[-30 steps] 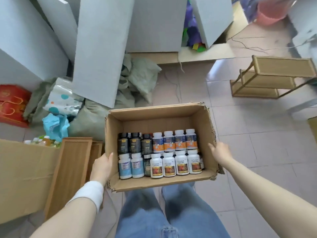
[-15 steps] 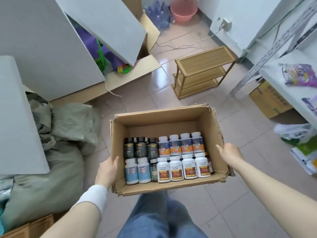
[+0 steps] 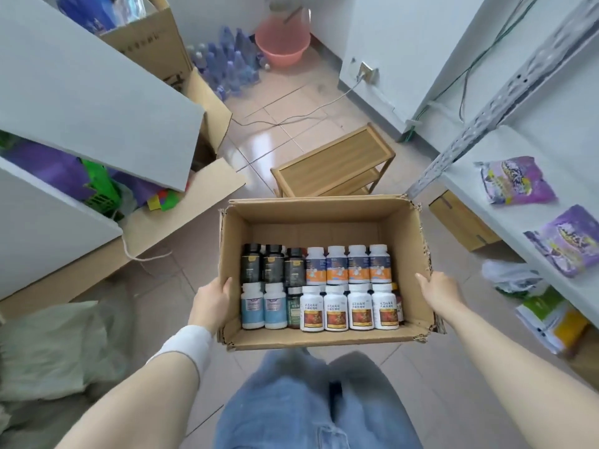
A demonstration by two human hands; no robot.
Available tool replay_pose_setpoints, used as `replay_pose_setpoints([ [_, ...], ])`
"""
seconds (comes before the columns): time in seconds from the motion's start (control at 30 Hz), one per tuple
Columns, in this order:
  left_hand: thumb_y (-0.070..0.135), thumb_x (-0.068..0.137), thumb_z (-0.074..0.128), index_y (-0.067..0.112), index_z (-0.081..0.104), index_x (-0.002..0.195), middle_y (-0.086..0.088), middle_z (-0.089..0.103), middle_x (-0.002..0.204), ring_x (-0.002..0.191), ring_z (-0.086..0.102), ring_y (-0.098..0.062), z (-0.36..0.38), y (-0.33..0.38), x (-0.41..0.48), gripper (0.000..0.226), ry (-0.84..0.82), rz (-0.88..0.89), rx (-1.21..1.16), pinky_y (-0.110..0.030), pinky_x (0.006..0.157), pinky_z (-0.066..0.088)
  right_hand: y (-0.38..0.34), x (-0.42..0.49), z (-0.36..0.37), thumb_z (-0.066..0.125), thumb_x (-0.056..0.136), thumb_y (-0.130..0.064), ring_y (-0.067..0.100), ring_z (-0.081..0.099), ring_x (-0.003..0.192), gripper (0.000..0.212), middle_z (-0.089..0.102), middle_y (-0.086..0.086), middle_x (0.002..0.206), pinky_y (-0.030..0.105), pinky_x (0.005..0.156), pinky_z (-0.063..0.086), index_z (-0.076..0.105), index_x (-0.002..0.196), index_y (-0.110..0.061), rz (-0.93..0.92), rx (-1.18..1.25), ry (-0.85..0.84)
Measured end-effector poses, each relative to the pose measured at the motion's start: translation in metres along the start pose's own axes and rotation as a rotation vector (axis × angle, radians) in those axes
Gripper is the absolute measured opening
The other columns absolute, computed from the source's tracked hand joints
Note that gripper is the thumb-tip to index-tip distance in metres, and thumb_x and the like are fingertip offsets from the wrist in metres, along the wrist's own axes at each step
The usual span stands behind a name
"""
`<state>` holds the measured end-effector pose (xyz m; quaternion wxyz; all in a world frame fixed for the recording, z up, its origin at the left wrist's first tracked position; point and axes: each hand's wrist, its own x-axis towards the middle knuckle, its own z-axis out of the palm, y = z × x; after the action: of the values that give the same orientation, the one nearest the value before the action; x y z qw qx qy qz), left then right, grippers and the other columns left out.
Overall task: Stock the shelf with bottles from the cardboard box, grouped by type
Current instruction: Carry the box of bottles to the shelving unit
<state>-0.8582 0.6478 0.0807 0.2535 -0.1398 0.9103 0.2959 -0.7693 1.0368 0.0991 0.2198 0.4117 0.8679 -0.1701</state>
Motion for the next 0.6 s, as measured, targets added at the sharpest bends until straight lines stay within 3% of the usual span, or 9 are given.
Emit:
replay_pose_setpoints([
  [0.13,0.034,0.097,0.038,0.013,0.057,0.092,-0.014,0.061,0.094,0.083,0.051,-0.03,0.015,0.071,0.048,0.029,-0.012,-0.002,0.018,-0.032,0.075,0.038,-0.006,0.075,-0.039,0.038,0.098,-0.034,0.034,0.056,0.088,0.042,0.062,0.022,0.097,0.034,0.07,0.04,0.057,0.094,0.003,0.004,0.003,-0.013],
  [0.37,0.036,0.098,0.038,0.014,0.06,0.102,-0.009,0.061,0.094,0.086,0.055,-0.028,0.058,0.167,0.11,0.031,-0.025,-0.082,-0.027,-0.032,0.076,0.041,-0.016,0.203,-0.094,0.037,0.098,-0.034,0.026,0.048,0.074,0.042,0.062,0.018,0.089,0.031,0.063,0.038,0.058,0.094,0.001,-0.064,-0.083,-0.036],
  [0.6,0.035,0.098,0.039,0.012,0.059,0.102,-0.013,0.062,0.096,0.088,0.056,-0.031,0.076,0.234,0.165,0.031,0.005,-0.155,-0.07,-0.035,0.078,0.045,-0.063,0.3,-0.143,0.039,0.098,-0.028,0.037,0.058,0.1,0.043,0.063,0.027,0.106,0.034,0.072,0.042,0.058,0.104,0.01,-0.136,-0.162,-0.09],
])
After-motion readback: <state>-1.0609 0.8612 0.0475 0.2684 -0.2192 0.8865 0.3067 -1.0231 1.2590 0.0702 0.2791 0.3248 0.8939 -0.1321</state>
